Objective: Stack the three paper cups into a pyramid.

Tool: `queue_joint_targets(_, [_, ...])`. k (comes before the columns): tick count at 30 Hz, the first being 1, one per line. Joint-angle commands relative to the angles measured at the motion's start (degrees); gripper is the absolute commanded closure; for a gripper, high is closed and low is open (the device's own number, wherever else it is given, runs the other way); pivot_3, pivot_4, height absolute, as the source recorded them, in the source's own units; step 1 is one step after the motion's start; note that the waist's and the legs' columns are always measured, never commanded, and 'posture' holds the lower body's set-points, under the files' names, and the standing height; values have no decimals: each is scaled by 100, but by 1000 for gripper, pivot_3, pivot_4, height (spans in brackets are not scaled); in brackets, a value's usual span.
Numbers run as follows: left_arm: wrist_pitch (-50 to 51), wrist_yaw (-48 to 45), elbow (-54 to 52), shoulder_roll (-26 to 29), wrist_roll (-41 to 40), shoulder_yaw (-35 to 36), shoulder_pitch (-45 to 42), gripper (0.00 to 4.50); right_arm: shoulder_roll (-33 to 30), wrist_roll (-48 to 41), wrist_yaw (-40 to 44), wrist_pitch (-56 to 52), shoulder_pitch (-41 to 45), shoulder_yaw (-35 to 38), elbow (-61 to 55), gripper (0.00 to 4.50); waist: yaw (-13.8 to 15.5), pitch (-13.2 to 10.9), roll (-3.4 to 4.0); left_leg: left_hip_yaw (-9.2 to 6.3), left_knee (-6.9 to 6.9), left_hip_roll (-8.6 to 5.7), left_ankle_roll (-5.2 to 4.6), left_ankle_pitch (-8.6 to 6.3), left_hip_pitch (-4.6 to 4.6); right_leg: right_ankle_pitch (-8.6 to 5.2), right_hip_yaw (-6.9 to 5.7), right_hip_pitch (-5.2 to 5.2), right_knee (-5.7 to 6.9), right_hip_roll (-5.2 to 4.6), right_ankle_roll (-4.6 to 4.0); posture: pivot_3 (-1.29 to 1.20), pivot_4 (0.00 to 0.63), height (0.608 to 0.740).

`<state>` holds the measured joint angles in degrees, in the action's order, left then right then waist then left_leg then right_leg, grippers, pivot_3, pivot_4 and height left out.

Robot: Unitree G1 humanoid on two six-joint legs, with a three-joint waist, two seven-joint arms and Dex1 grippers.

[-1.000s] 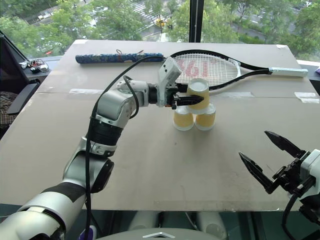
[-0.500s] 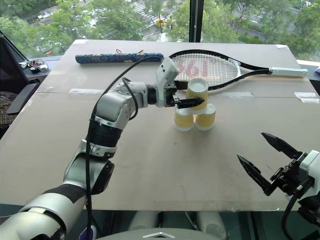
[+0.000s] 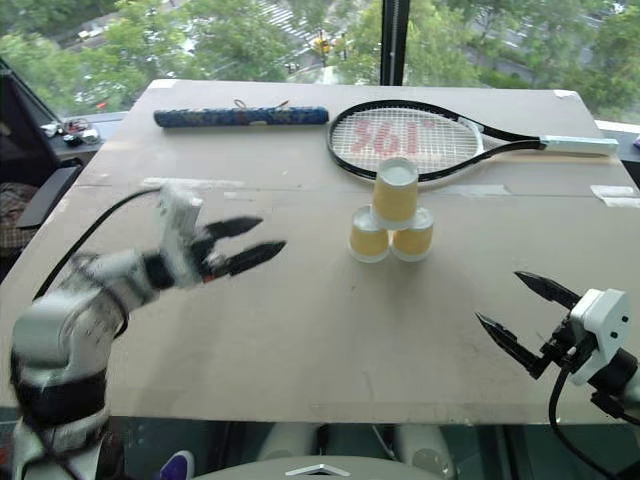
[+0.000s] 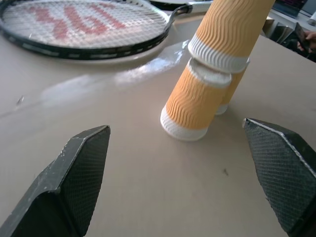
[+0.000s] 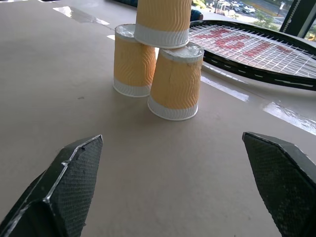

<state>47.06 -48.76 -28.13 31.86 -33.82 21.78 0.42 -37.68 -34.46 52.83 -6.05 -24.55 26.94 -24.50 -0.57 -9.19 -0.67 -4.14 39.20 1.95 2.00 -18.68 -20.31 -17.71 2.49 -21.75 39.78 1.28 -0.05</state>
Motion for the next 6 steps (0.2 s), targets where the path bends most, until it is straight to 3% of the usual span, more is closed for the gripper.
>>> queue_joint_targets(1, [-584, 87, -777, -173, -102, 568, 1116, 68, -236, -25, 362, 36, 197, 93, 382, 0, 18, -7, -13, -9, 2, -1, -1, -1, -2, -1, -13, 0, -3, -1, 1, 0, 150, 740])
queue_joint_targets(6, [-853, 372, -1198, -416, -166, 654, 2093, 68, -435, 21, 654, 71, 378, 162, 844, 0, 176, -11, -5, -12, 1, -20, -34, -6, 28, -3, -14, 33, 2, -10, -2, 0, 150, 740])
